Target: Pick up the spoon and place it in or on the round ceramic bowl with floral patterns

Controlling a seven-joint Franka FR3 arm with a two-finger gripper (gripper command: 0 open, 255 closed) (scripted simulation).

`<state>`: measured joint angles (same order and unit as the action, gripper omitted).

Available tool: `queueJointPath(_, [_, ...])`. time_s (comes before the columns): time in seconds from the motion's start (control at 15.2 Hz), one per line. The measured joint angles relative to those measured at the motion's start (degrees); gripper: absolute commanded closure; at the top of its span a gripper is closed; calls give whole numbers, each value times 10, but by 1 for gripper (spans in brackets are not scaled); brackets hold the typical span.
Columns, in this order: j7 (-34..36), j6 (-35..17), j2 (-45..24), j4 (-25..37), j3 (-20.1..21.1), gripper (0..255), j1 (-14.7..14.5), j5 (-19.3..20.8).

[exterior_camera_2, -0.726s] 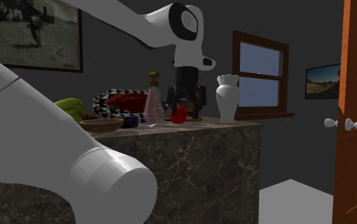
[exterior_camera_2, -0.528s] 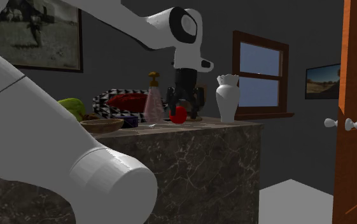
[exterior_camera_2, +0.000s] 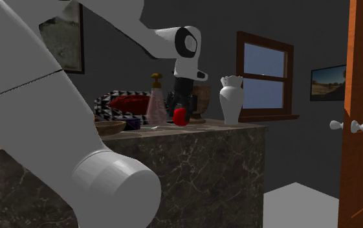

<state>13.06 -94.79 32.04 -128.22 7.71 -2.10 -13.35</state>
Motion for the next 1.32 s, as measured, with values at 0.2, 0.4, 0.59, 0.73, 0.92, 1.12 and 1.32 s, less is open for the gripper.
queueJointPath(0.2, [34, -25, -42, 24, 22, 0, -8, -25])
queueJointPath(0.4, [63, -46, -100, 68, 39, 0, -12, -42])
queueJointPath(0.59, [96, -64, -153, 113, 57, 0, -18, -55])
queueJointPath(0.73, [117, -73, -182, 140, 67, 0, -22, -63])
queueJointPath(0.92, [128, -90, -209, 154, 75, 0, -25, -66])
queueJointPath(1.12, [130, -111, -215, 141, 80, 0, -28, -68])
queueJointPath(1.32, [129, -133, -217, 122, 84, 0, -31, -71])
